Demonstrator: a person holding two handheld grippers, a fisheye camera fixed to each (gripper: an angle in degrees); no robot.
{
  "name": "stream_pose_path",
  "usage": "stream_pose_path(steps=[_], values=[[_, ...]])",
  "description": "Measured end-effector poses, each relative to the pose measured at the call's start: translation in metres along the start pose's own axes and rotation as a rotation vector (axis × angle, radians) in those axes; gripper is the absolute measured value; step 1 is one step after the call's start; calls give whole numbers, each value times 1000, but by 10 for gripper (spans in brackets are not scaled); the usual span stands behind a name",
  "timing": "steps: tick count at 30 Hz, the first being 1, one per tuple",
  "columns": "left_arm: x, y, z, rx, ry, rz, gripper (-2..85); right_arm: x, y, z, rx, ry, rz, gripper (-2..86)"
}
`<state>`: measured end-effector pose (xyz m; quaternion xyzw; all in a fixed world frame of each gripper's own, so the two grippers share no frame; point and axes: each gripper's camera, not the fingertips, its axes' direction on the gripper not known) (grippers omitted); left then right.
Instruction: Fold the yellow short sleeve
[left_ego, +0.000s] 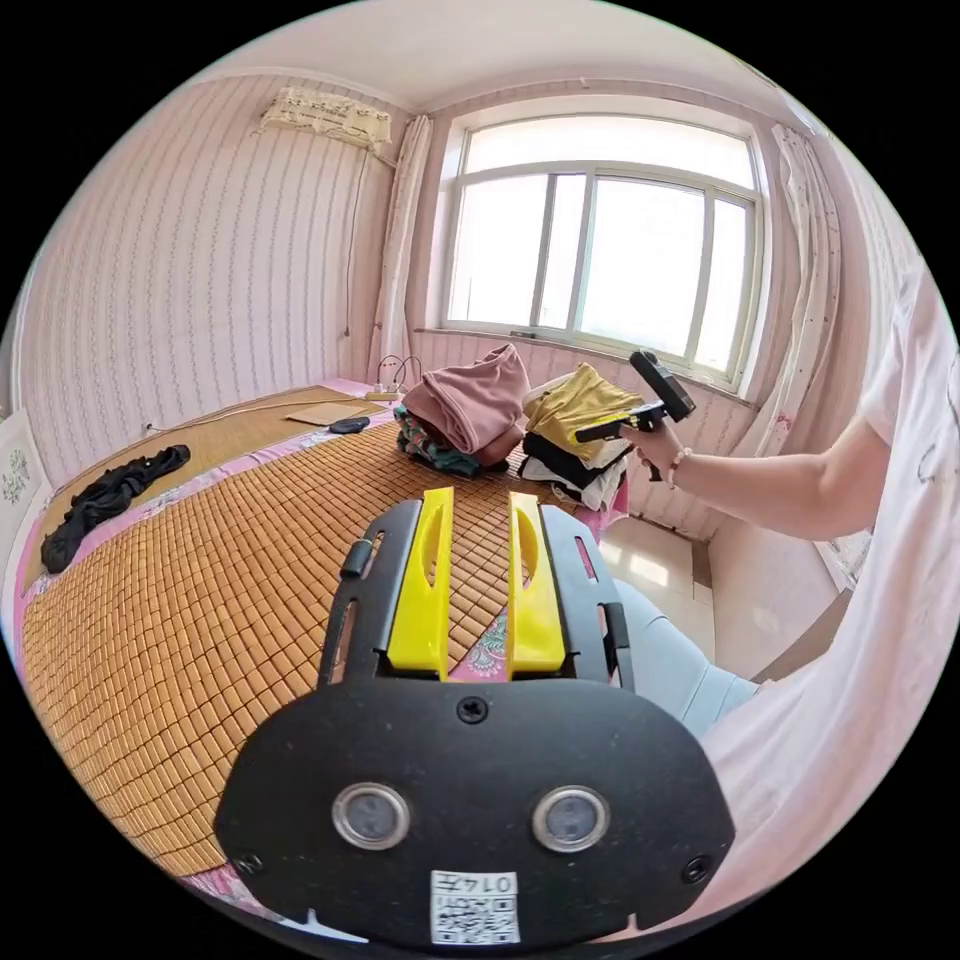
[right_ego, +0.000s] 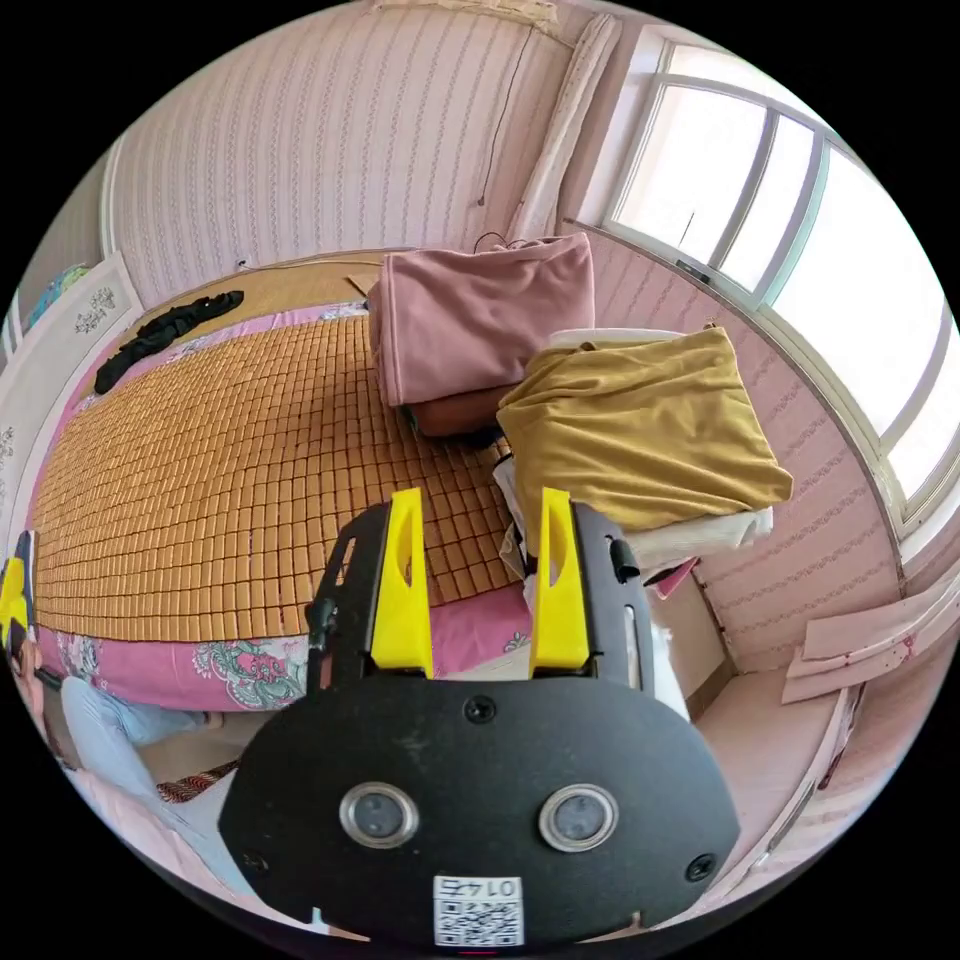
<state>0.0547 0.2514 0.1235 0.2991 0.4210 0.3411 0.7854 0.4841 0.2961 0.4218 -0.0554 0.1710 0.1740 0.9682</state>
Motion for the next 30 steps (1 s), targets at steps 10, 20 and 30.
stream_pose_path(steps=[10, 20, 30], values=[[33, -6, 69, -84, 54, 5, 96, 90, -67, 56, -204, 124, 91, 85], [41, 4, 93, -94, 108, -9, 115, 136, -62, -101, 154, -614, -63, 25], [-14, 20, 23, -25, -161, -89, 99, 40, -123, -142, 194, -1376, -324, 19]])
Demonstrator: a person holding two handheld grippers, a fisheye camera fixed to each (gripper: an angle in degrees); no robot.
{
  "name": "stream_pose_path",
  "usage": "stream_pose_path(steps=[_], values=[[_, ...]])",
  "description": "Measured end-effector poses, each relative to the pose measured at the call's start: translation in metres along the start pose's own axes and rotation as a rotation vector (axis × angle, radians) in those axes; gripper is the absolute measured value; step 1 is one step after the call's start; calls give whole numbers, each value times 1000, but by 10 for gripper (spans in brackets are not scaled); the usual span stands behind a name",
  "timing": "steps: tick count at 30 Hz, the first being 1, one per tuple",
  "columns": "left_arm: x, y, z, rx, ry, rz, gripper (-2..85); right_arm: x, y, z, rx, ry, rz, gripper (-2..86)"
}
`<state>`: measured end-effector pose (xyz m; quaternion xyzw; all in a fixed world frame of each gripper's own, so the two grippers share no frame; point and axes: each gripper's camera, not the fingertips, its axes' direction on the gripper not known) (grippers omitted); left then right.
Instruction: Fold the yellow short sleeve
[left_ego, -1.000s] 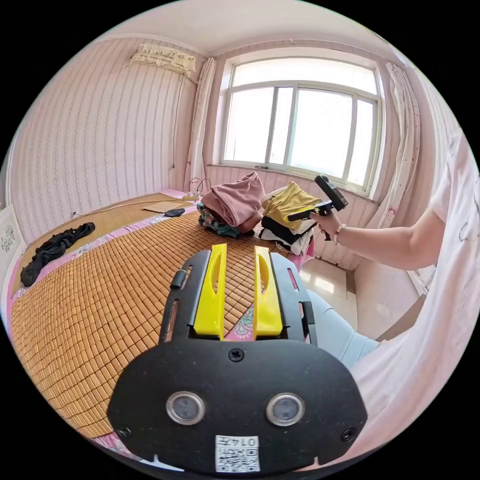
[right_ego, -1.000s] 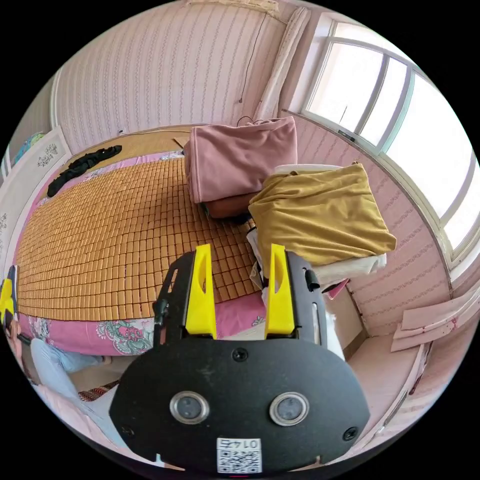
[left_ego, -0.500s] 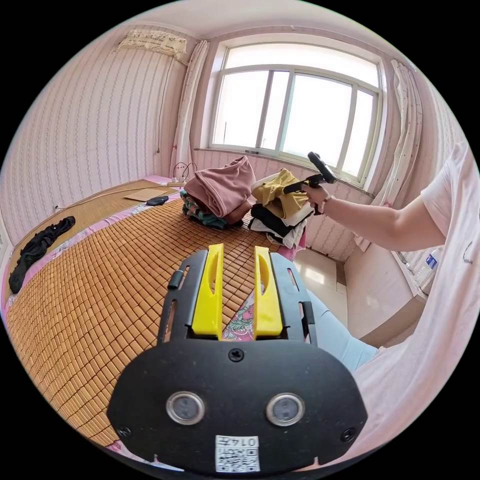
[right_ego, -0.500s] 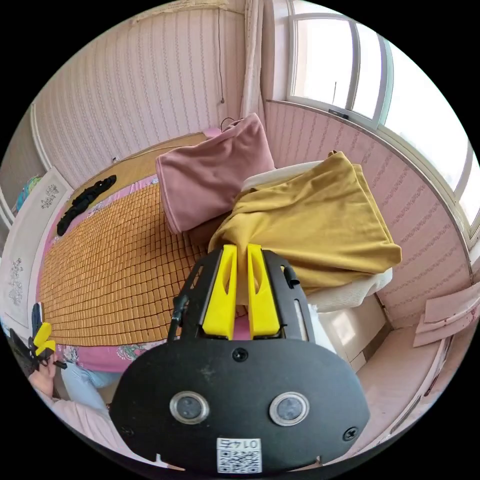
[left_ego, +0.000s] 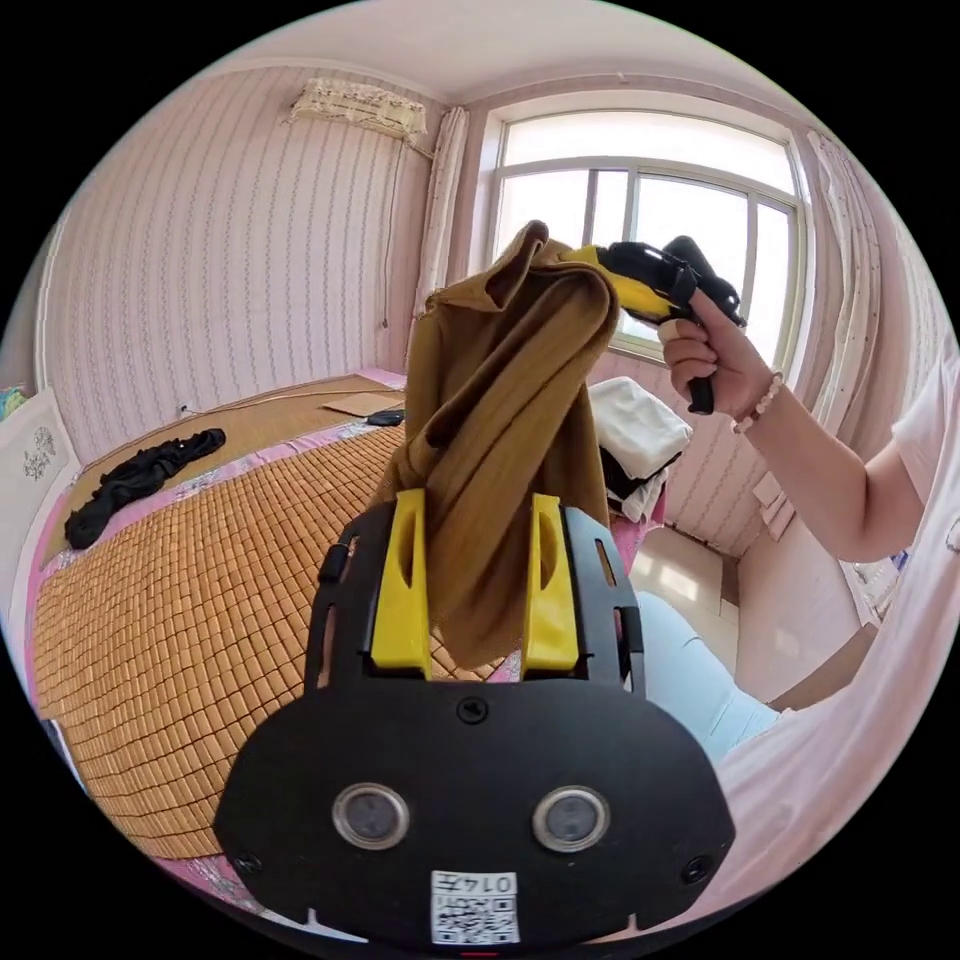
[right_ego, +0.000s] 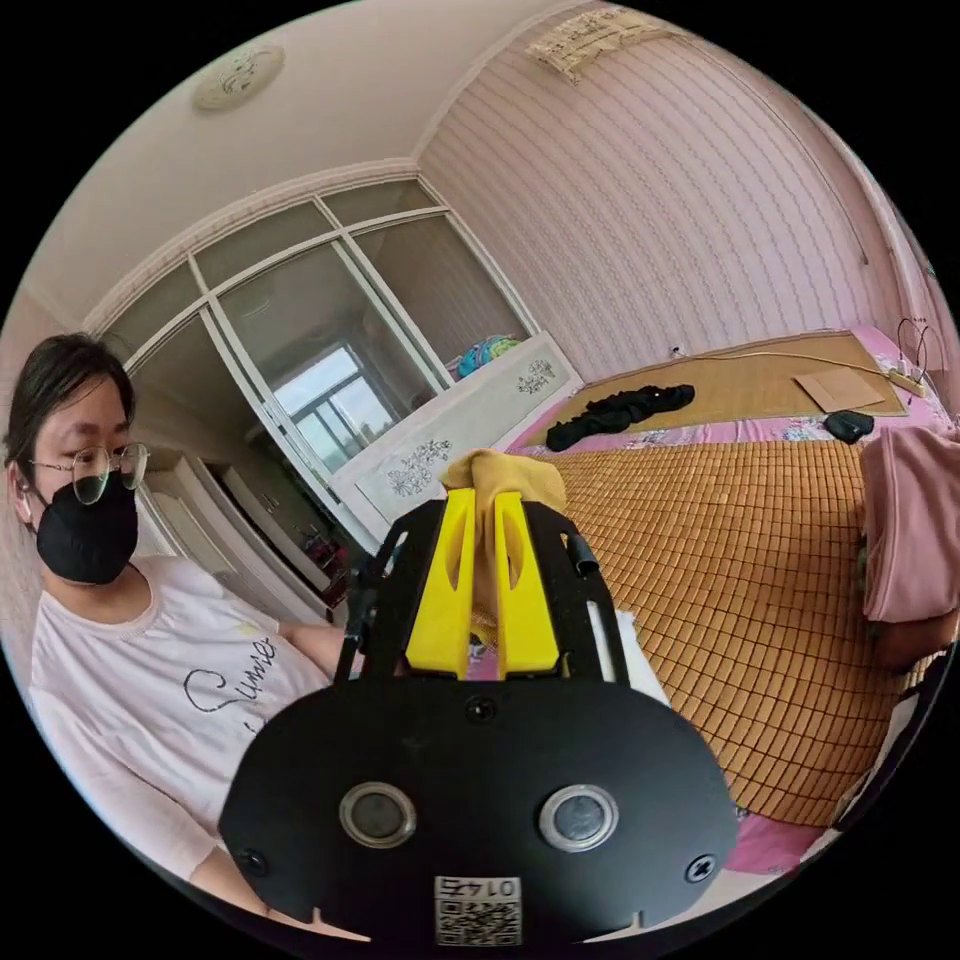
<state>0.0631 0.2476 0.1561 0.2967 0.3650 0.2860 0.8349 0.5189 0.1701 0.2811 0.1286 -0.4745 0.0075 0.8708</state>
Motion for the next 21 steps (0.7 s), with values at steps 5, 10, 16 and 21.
stream_pose_path(steps=[5, 10, 16, 21], values=[[-51, 17, -69, -27, -244, -27, 2, 19, -15, 45, 55, -81, 93, 15], [-94, 91, -66, -331, -235, -139, -6, 94, 50, 82, -163, 76, 386, 6], [-103, 183, -31, -637, -157, -258, -7, 156, 119, 101, -496, 275, 676, 4], [-107, 181, -37, -612, -166, -272, -7, 169, 85, 120, -554, 353, 605, 37]])
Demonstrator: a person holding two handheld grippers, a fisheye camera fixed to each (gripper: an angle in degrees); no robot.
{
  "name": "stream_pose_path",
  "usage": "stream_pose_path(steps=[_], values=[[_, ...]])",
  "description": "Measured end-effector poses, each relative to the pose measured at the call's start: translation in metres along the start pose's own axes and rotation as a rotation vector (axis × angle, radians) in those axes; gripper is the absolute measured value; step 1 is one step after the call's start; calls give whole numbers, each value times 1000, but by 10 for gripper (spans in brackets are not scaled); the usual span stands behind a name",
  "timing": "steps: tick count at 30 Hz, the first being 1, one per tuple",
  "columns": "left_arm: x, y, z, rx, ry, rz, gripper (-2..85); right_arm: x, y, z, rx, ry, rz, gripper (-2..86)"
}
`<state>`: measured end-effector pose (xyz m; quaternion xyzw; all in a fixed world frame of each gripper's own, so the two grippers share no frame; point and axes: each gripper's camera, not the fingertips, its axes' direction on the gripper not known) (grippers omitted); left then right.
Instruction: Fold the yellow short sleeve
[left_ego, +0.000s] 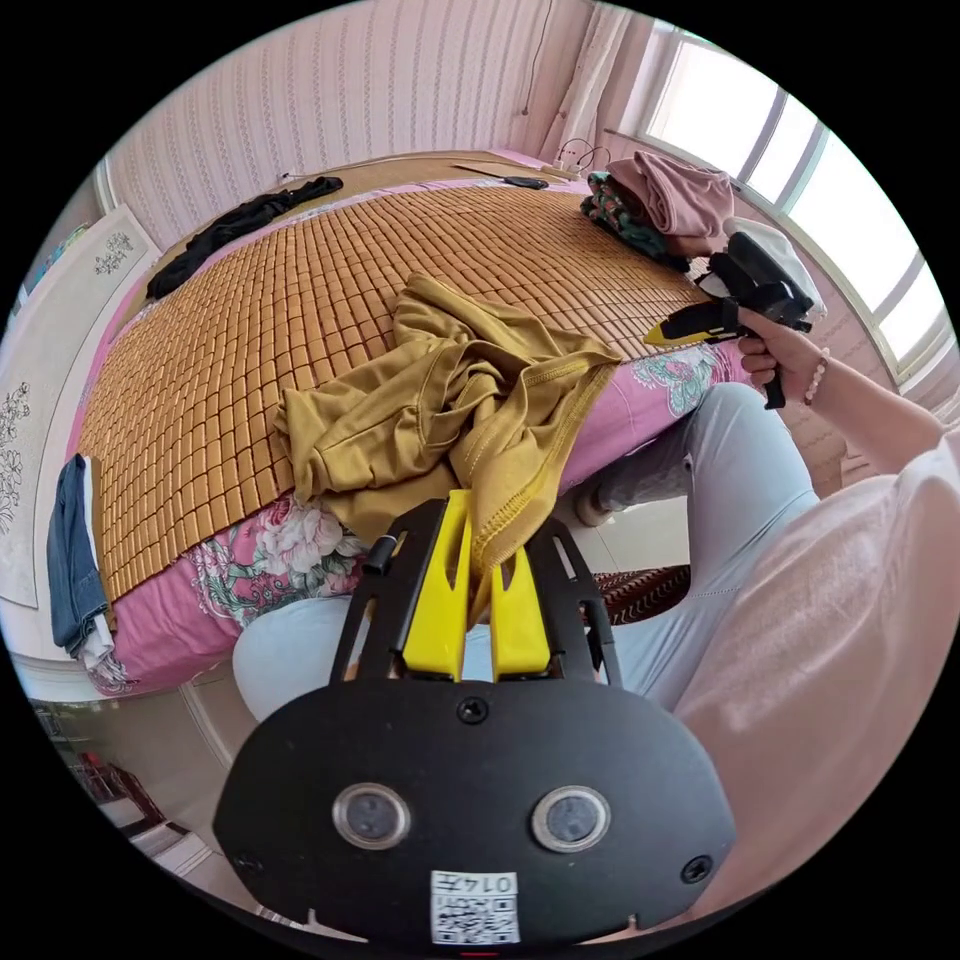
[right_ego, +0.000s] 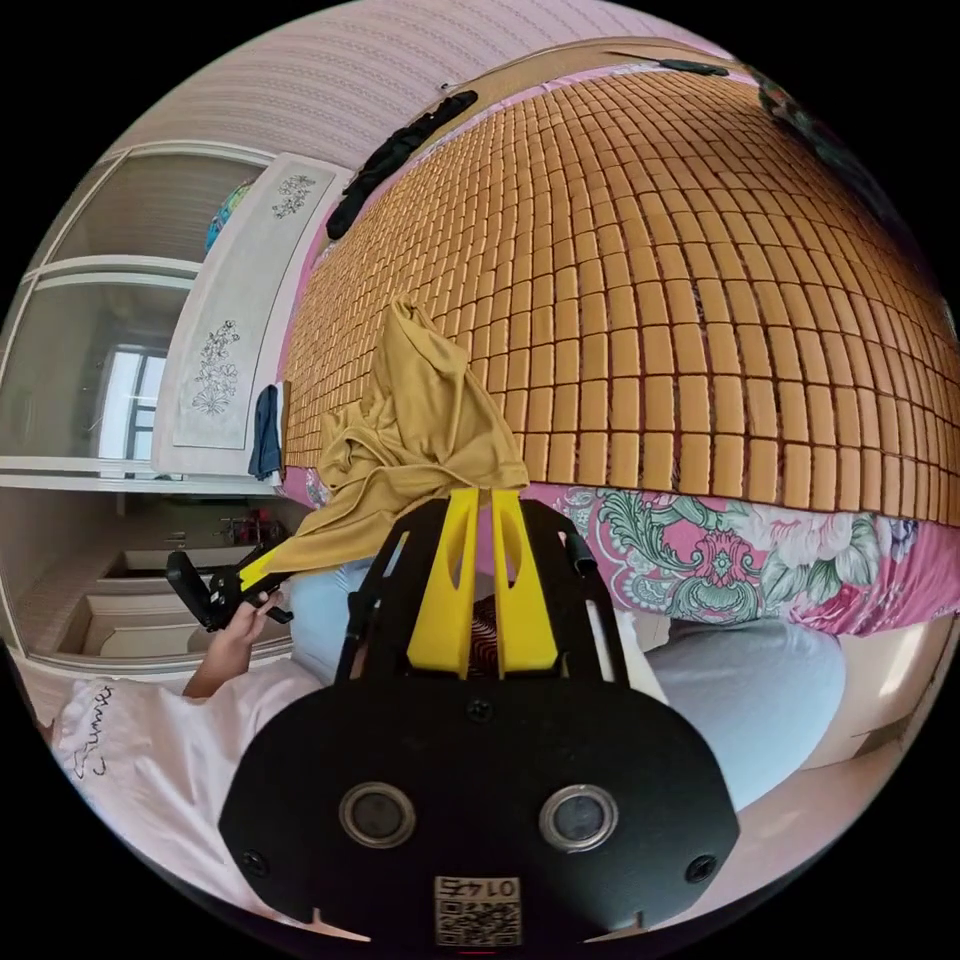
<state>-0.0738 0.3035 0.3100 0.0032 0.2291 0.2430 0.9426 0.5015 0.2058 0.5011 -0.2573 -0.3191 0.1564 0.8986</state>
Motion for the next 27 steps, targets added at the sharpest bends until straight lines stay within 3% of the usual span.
stream_pose_path(steps=[4, 9, 17, 27], values=[[-19, -5, -5, 0, 21, -74, -6, -11, -35, 13, -38, 119, -35, 95], [-34, -3, -15, 2, 7, -88, -5, -1, -57, 23, -115, 174, 25, 19], [-59, 6, -26, -70, 27, -99, -5, 23, -38, -43, 43, -227, 17, 5], [-75, 13, -34, -140, 69, -52, -5, 27, -26, -68, 48, -207, -32, 6]])
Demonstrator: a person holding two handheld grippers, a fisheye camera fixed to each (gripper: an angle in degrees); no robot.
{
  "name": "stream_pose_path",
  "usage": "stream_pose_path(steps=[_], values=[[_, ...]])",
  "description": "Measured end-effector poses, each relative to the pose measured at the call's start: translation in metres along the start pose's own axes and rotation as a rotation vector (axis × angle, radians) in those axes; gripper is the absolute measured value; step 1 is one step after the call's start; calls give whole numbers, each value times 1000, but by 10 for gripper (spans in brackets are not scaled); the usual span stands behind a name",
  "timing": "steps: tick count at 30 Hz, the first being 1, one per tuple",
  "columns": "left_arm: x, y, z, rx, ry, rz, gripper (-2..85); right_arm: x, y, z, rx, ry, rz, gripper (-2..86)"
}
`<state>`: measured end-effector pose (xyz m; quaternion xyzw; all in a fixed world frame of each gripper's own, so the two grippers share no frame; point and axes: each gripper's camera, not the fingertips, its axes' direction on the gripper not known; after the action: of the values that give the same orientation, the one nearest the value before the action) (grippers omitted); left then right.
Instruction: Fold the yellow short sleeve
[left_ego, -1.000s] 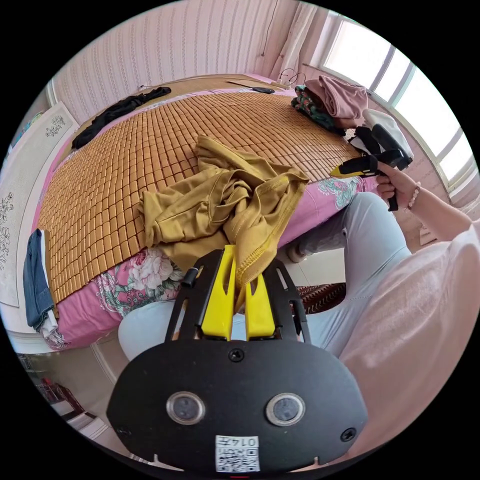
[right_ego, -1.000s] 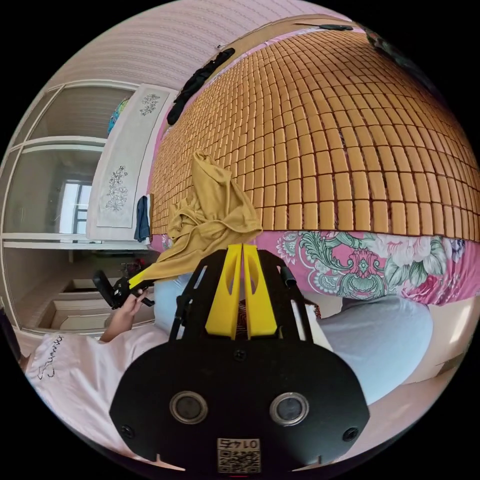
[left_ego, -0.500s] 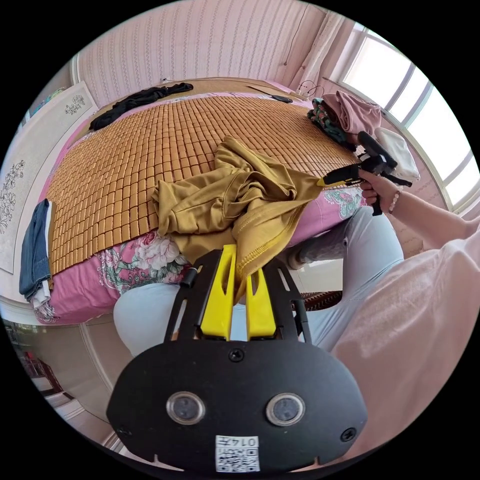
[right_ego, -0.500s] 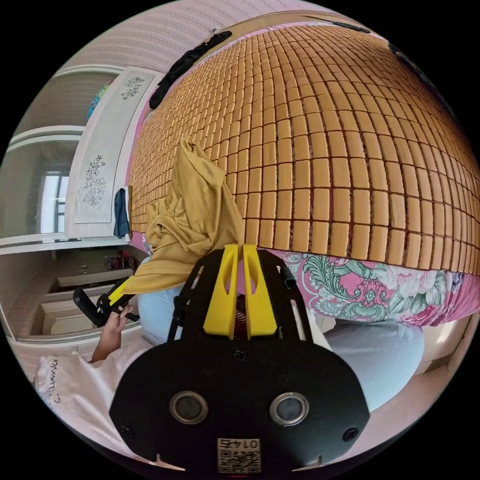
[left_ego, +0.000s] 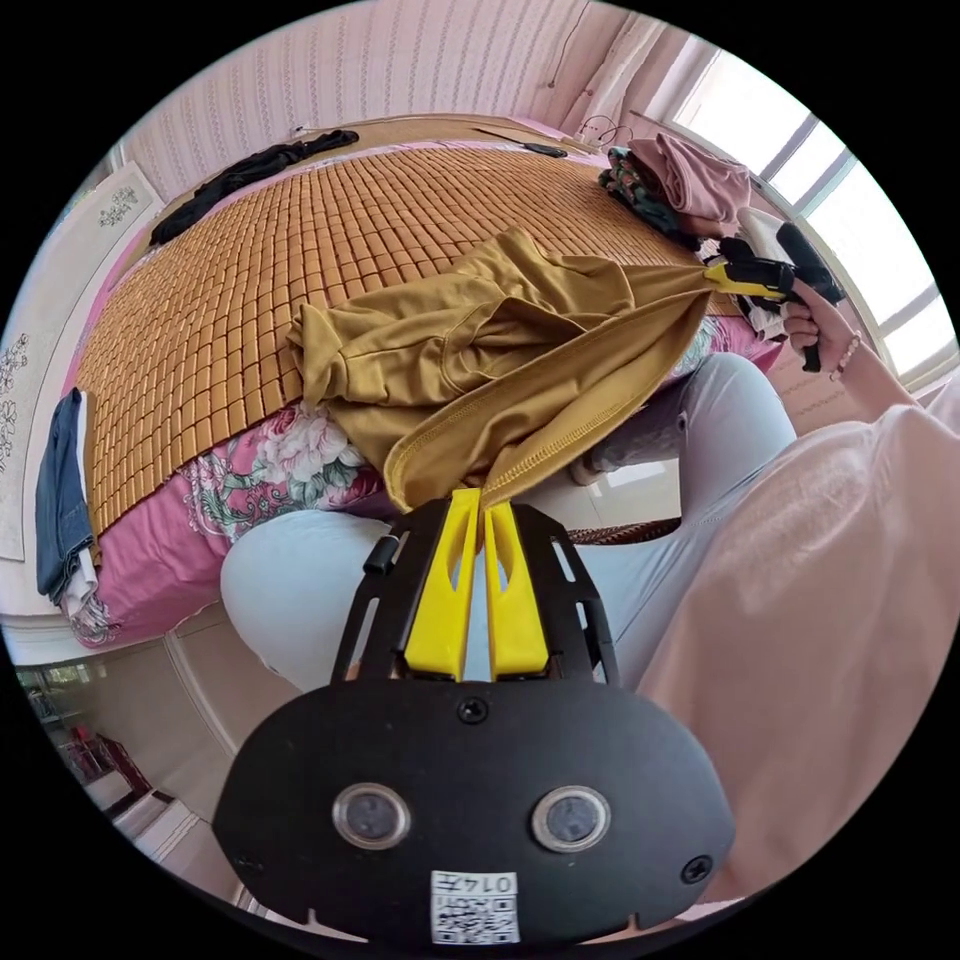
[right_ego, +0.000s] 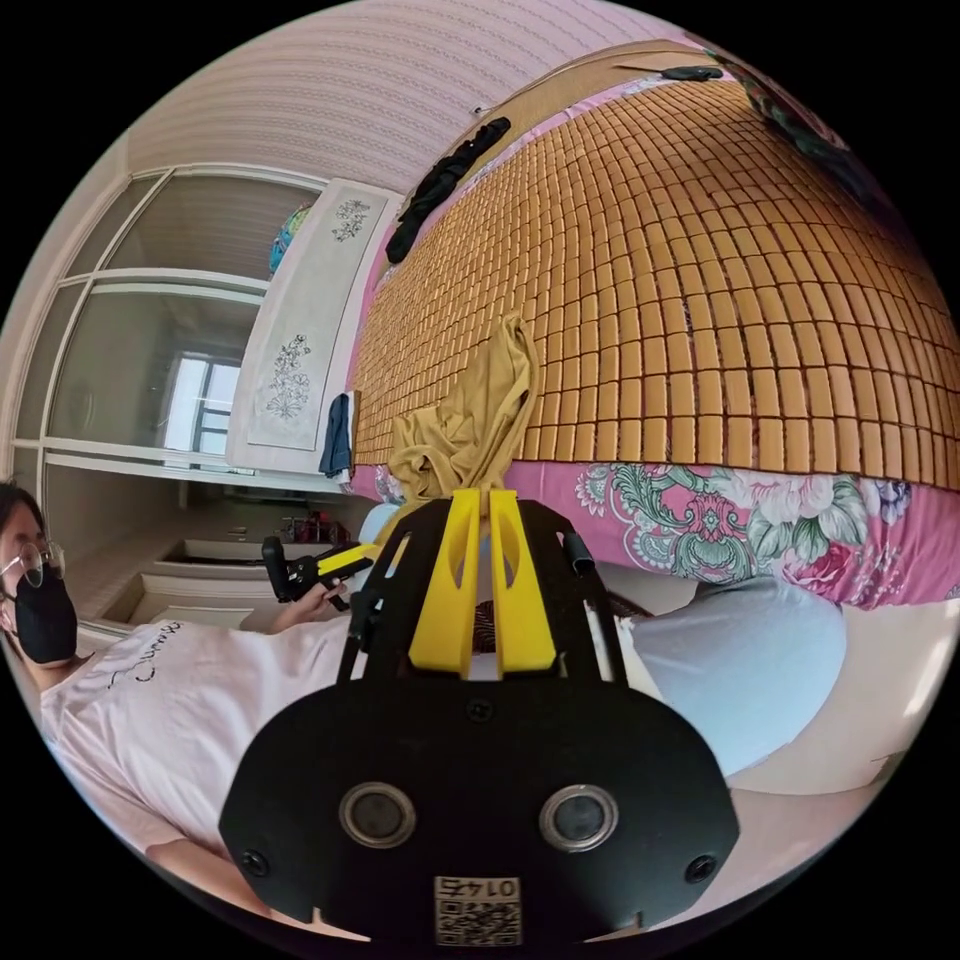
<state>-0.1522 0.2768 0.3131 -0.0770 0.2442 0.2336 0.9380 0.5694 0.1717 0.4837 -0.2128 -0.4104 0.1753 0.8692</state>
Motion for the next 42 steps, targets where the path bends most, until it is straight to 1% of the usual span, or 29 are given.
stream_pose_path(steps=[4, 9, 11, 18, 22, 26, 29, 31, 36, 39, 41, 42], values=[[-19, 6, -3, -40, 84, -83, 8, 6, 4, 4, -8, 0, 23, 6], [-40, 7, -7, -76, 82, -143, 24, 8, 8, 10, -24, 12, 30, 6], [-44, 3, -9, -89, 65, -154, 28, 9, 11, 12, -28, 12, 35, 6], [-54, -16, -17, -124, -81, -186, 62, 5, 20, 22, -38, -36, 21, 6], [-68, -12, -26, -112, -69, -226, 65, -4, 26, 33, -78, -56, -16, 6], [-74, -10, -31, -97, -54, -247, 66, -25, 34, 39, -88, -150, -94, 7], [-70, -10, -37, -50, -21, -246, 66, -51, 35, 43, -90, -224, -182, 7], [-61, -10, -46, 20, 42, -229, 69, -70, 33, 45, -85, -251, -242, 6], [-34, -12, -57, 103, 73, -156, 84, -123, 4, 61, -46, -383, -360, 6], [-29, -15, -70, 175, 92, -160, 99, -180, -27, 79, -59, -406, -471, 6], [-24, -17, -82, 234, 72, -166, 109, -229, -34, 84, -26, -410, -569, 6], [-18, -18, -86, 262, 46, -171, 124, -238, -33, 84, -11, -409, -587, 6]])
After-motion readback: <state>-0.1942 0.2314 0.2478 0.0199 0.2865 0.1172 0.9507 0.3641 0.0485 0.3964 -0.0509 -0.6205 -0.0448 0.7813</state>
